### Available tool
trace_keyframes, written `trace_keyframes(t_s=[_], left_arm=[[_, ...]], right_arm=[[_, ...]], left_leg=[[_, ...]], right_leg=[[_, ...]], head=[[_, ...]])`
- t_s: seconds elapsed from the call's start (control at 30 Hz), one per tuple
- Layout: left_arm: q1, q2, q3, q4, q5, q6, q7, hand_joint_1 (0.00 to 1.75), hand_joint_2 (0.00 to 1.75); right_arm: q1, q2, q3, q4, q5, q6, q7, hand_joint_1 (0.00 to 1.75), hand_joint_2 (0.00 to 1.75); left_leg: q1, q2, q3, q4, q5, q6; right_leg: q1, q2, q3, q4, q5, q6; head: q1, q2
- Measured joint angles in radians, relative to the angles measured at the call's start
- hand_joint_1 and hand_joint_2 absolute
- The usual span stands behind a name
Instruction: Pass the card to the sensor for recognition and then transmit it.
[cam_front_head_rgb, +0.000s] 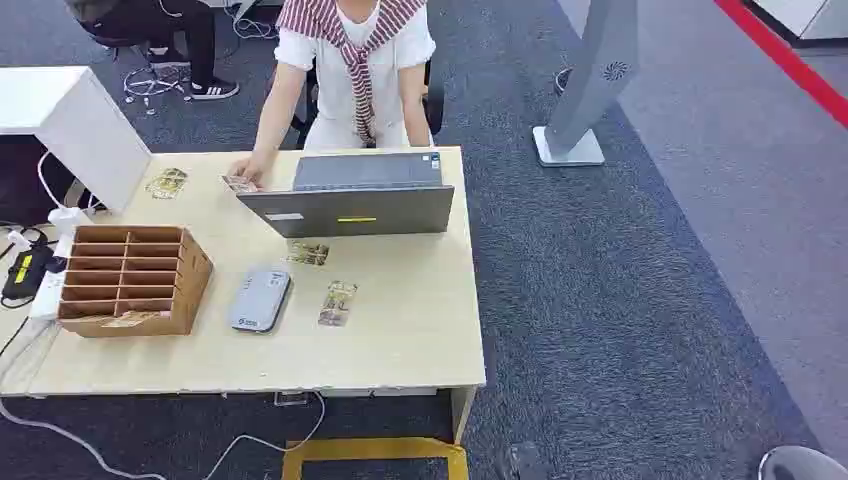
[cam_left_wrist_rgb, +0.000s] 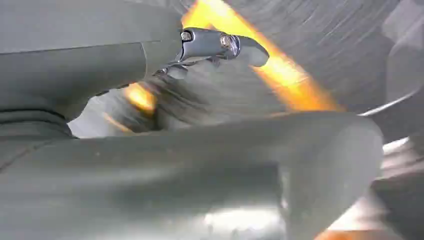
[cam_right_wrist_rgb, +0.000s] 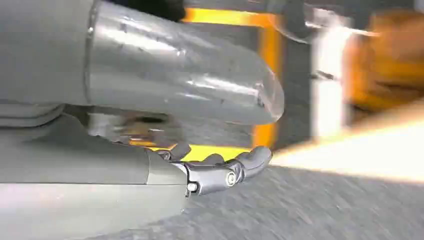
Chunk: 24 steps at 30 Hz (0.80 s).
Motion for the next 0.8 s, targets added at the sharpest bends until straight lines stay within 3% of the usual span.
trace_keyframes(t_s=[0.07,0.1,0.23,0.3,0.37,0.4,0.43,0.47,0.5,0.53,0.63,0.8], left_arm=[[-0.016,0.009,0.005,0.015,0.157,0.003,-0.035,0.00,1.75],[-0.015,0.015,0.005,0.021,0.148,-0.002,-0.058,0.00,1.75],[-0.008,0.048,0.001,0.032,0.001,-0.078,-0.216,0.00,1.75],[0.040,0.045,0.042,-0.042,-0.176,-0.121,-0.247,0.00,1.75],[0.120,-0.014,0.186,-0.258,-0.559,-0.239,-0.249,0.00,1.75],[0.159,-0.067,0.264,-0.377,-0.731,-0.284,-0.212,0.00,1.75],[0.220,-0.111,0.346,-0.571,-0.909,-0.308,-0.125,0.00,1.75],[0.276,-0.172,0.391,-0.750,-1.040,-0.306,-0.058,0.00,1.75],[0.313,-0.211,0.415,-0.896,-1.122,-0.303,-0.035,0.00,1.75],[0.339,-0.231,0.435,-1.005,-1.130,-0.307,-0.037,0.00,1.75],[0.402,-0.288,0.483,-1.295,-0.948,-0.329,-0.046,0.00,1.75],[0.461,-0.343,0.518,-1.517,-0.906,-0.338,-0.055,0.00,1.75]], right_arm=[[-0.016,0.002,0.015,0.018,-0.004,-0.022,-0.004,0.00,1.75],[-0.020,0.002,0.020,0.025,0.002,-0.047,0.020,0.00,1.75],[-0.003,0.002,0.056,0.067,0.050,-0.171,0.198,0.00,1.75],[0.011,0.002,0.081,0.085,0.093,-0.209,0.314,0.00,1.75],[0.029,0.002,0.123,0.106,0.134,-0.217,0.488,0.00,1.75],[0.038,0.002,0.140,0.111,0.144,-0.210,0.547,0.00,1.75],[0.044,0.004,0.159,0.114,0.155,-0.197,0.599,0.00,1.75],[0.041,0.005,0.178,0.115,0.168,-0.189,0.623,0.00,1.75],[0.034,0.004,0.195,0.117,0.174,-0.182,0.643,0.00,1.75],[0.031,0.004,0.206,0.118,0.175,-0.180,0.642,0.00,1.75],[0.022,0.006,0.229,0.118,0.183,-0.171,0.634,0.00,1.75],[0.014,0.012,0.252,0.118,0.184,-0.166,0.634,0.00,1.75]], left_leg=[[0.000,0.000,0.000,0.000,0.000,0.000],[0.000,0.000,0.000,0.000,0.000,0.000],[0.000,-0.001,-0.002,0.000,0.001,0.001],[0.000,0.005,-0.002,0.000,0.000,0.001],[-0.004,0.008,-0.003,0.000,0.000,0.001],[-0.004,0.008,-0.004,0.000,0.000,0.001],[-0.003,0.010,-0.006,0.000,-0.001,0.002],[-0.002,0.016,-0.008,0.000,-0.001,0.002],[-0.001,0.020,-0.009,0.000,-0.001,0.002],[-0.001,0.020,-0.009,0.001,-0.001,0.002],[-0.001,0.019,-0.007,0.001,-0.001,0.002],[0.000,0.014,-0.008,0.000,0.002,0.003]], right_leg=[[0.000,0.000,0.000,0.000,0.000,0.000],[0.000,0.000,0.000,0.000,0.000,0.000],[0.000,-0.001,0.001,0.000,0.000,0.000],[0.000,0.006,-0.002,0.000,0.001,0.000],[-0.004,0.008,-0.006,0.000,0.001,0.001],[-0.005,0.008,-0.007,0.000,0.001,0.001],[-0.004,0.009,-0.007,0.000,0.001,0.001],[-0.003,0.014,-0.010,0.000,0.004,0.000],[-0.002,0.020,-0.012,0.000,0.006,0.001],[-0.002,0.020,-0.013,-0.001,0.007,0.002],[-0.002,0.019,-0.013,-0.001,0.008,0.003],[0.000,0.013,-0.012,-0.001,0.007,0.003]], head=[[0.000,0.000],[0.000,0.000],[0.001,0.000],[0.000,0.000],[-0.004,0.000],[-0.005,0.000],[-0.005,0.000],[-0.001,0.000],[0.001,0.000],[0.002,0.000],[0.002,0.000],[0.000,0.000]])
